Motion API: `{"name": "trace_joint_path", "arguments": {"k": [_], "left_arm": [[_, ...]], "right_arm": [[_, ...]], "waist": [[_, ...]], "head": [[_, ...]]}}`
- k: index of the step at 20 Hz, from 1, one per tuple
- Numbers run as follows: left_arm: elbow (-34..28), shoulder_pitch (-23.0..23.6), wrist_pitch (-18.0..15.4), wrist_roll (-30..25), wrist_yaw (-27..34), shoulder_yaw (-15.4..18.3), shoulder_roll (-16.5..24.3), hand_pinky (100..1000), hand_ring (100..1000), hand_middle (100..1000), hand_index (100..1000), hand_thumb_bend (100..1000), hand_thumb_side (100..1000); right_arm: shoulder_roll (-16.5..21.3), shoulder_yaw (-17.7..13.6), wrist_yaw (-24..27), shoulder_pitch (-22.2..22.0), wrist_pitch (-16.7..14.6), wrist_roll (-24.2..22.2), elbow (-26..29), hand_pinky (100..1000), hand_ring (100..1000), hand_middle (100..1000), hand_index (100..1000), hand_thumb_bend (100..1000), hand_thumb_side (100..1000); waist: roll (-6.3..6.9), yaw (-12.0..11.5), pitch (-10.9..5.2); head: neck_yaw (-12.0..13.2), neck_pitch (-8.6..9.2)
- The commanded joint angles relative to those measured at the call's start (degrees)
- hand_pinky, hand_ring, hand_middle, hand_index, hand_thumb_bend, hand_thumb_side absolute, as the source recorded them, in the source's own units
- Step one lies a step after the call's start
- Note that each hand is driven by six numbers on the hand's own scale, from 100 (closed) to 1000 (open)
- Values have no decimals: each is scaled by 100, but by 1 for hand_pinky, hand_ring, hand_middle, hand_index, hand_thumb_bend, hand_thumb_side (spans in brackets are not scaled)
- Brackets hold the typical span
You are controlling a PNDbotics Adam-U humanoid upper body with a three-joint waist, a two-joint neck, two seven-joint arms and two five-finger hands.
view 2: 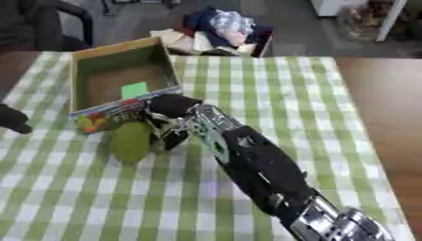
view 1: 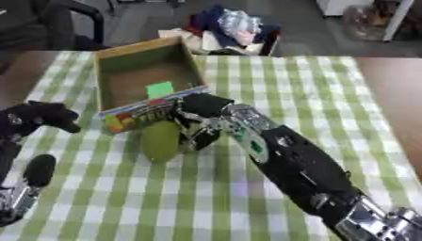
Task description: Pick up objects on the table and place them in the box.
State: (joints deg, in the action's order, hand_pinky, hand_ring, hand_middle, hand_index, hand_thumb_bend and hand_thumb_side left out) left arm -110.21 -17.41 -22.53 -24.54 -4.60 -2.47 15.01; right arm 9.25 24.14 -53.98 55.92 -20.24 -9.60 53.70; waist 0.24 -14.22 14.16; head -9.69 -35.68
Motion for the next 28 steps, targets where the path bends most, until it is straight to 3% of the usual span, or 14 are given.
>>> {"name": "trace_joint_path", "arguments": {"k": [1, 8, 13, 17, 21, 23, 26, 28], "left_arm": [[-66, -40, -10, 11, -10, 35, 73, 795, 660, 701, 868, 179, 595], [-81, -42, -13, -5, 19, 20, 84, 795, 662, 702, 869, 173, 595], [-90, -52, -16, -28, 50, 4, 91, 795, 663, 703, 869, 172, 593], [-94, -66, -14, -47, 76, -18, 85, 794, 664, 704, 869, 170, 593], [-88, -87, -17, -103, 115, -80, 81, 794, 665, 704, 869, 167, 594], [-85, -112, -20, -139, 146, -120, 67, 794, 665, 704, 869, 167, 593], [-86, -133, -19, -176, 193, -142, 54, 794, 665, 704, 870, 167, 597], [-79, -130, -12, -182, 199, -135, 52, 794, 665, 704, 870, 165, 599]], "right_arm": [[19, 12, 101, 128, 13, 173, 74, 601, 566, 320, 371, 100, 100], [236, -41, 672, 393, 216, 94, 521, 593, 566, 322, 345, 100, 100], [417, -197, 1109, 745, 617, -36, 806, 590, 564, 321, 342, 100, 100], [404, -457, 1158, 953, 941, 58, 632, 586, 564, 323, 341, 100, 100], [276, -784, 851, 1156, 1283, 367, 140, 588, 572, 352, 356, 100, 100], [210, -968, 656, 1248, 1479, 561, -138, 589, 578, 381, 405, 100, 100], [125, -982, 333, 1289, 1798, 880, -368, 621, 640, 544, 738, 100, 257], [70, -910, 109, 1258, 1887, 978, -485, 636, 668, 592, 816, 100, 312]], "waist": [[28, -4, -87], [16, -16, -114], [-1, -42, -124], [-14, -106, -129], [-31, -231, -148], [-39, -314, -162], [-45, -384, -165], [-51, -398, -165]], "head": [[4, 28], [-18, 55], [-46, 90], [-72, 119], [-155, 144], [-239, 155], [-287, 173], [-298, 185]]}}
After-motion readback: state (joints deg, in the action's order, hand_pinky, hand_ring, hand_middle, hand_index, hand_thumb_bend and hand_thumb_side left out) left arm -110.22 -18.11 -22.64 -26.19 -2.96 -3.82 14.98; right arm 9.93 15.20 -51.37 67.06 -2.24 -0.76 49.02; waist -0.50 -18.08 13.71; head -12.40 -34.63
